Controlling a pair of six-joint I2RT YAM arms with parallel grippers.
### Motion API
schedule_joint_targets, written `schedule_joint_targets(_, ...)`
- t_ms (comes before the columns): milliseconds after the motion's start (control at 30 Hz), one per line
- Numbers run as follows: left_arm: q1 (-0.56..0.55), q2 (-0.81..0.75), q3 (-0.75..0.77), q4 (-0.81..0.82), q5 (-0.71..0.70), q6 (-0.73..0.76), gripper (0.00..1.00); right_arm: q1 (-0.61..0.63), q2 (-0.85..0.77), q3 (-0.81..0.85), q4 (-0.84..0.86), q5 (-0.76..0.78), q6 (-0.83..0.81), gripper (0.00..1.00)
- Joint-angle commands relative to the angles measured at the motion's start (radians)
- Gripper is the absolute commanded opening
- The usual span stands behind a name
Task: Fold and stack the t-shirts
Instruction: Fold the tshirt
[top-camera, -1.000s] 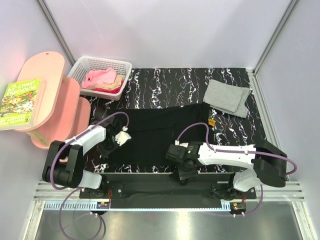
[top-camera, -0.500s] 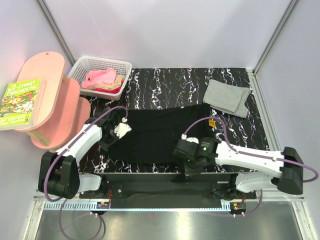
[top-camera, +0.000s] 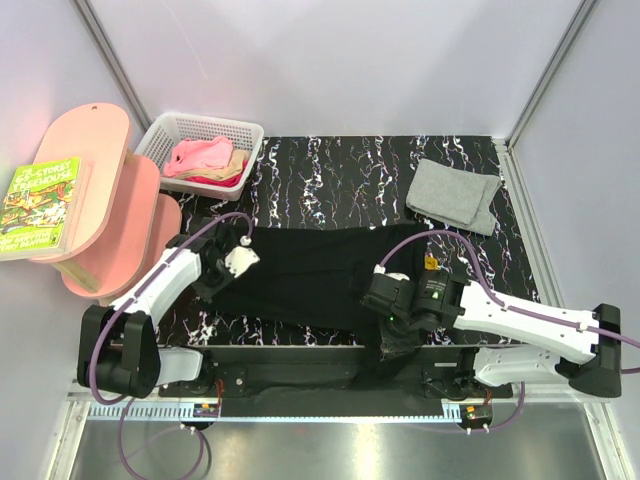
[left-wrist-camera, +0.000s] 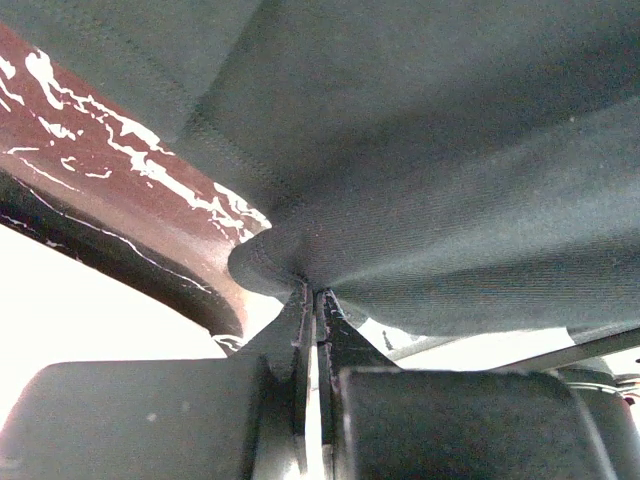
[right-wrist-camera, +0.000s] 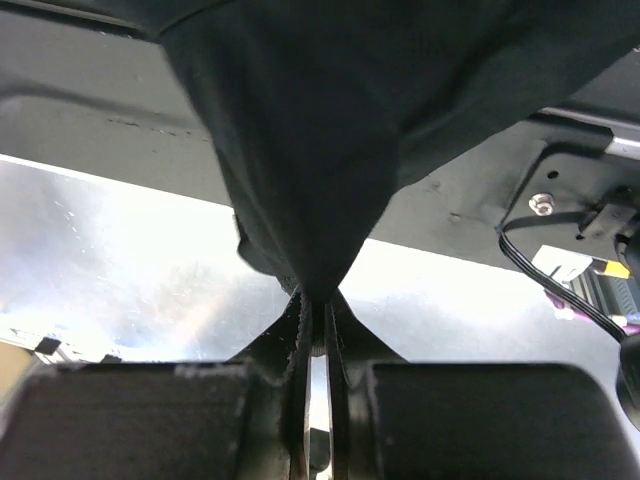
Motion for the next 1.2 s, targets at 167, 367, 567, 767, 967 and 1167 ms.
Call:
schedule_joint_targets(167, 0.038, 0.06, 0.078, 0.037, 0.01, 0.043, 0.0, 0.007, 0.075, 0.149, -0.151, 0.075, -0.089, 0.04)
schedule_joint_targets(367, 0.038, 0.193, 0.228, 0.038, 0.015, 0.046, 0.0, -0.064, 0.115, 0.179, -0.139, 0.114, -0.157, 0.05)
schedule_joint_targets(567, 0.037, 0.316, 0.353, 0.034, 0.012, 0.043, 0.0, -0.194, 0.119, 0.207, -0.14, 0.16, -0.246, 0.04)
schedule_joint_targets(767, 0.037, 0.367, 0.414, 0.031, -0.008, 0.057, 0.0, -0.295, 0.165, 0.248, -0.122, 0.195, -0.332, 0.04)
schedule_joint_targets(967, 0.037, 0.416, 0.468, 0.031, -0.021, 0.06, 0.0, -0.358, 0.245, 0.285, -0.093, 0.207, -0.401, 0.04)
schedule_joint_targets(1167, 0.035, 0.498, 0.532, 0.032, -0.027, 0.066, 0.0, -0.435, 0.29, 0.304, -0.052, 0.214, -0.447, 0.04)
